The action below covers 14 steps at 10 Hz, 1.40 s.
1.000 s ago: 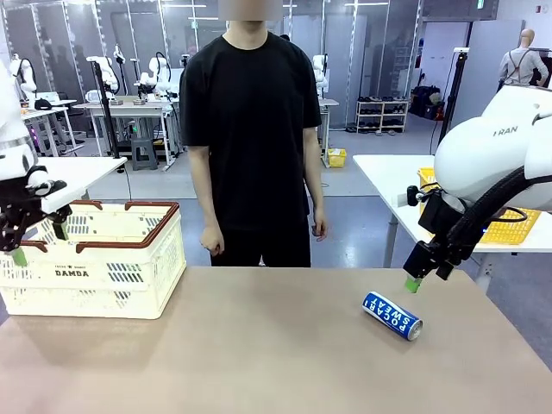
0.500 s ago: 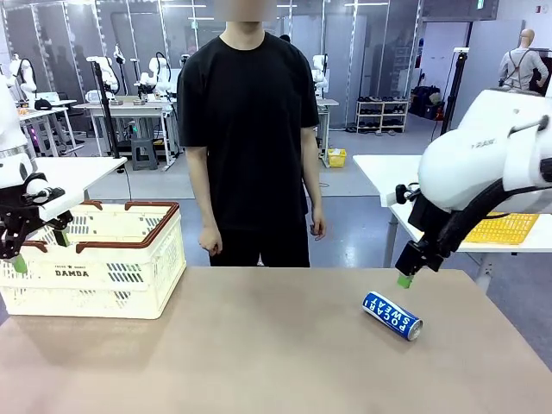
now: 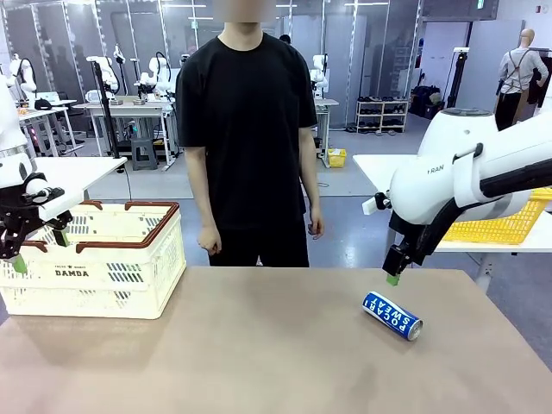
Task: Place the drinks into the Shopping basket.
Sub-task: Pick up one drink and place it into the Shopping basket.
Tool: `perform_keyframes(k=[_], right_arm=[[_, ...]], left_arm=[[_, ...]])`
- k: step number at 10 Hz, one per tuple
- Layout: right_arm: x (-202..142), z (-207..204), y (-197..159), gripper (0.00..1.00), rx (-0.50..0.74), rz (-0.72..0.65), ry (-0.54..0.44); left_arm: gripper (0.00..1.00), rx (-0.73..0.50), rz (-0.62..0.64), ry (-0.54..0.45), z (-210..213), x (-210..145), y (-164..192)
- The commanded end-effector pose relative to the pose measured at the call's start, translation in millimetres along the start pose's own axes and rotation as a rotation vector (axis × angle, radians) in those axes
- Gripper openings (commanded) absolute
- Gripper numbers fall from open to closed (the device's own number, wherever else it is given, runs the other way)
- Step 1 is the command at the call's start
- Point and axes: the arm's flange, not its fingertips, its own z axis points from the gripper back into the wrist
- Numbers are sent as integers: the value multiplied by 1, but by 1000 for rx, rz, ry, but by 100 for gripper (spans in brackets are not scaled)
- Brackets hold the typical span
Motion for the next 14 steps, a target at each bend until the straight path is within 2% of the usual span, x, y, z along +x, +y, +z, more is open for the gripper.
perform_keyframes(k=[1, 7, 11, 14], right_arm=[[6, -6, -4, 100, -30, -28, 22], [7, -78, -5, 100, 68, -30, 47], [16, -122, -8, 100, 73, -81, 71], [19, -138, -10, 100, 62, -98, 80]], left_arm=[[100, -8, 14, 5, 2, 1, -1], [100, -8, 14, 5, 2, 1, -1], [100, -8, 14, 5, 2, 1, -1], [100, -8, 14, 5, 2, 1, -1]])
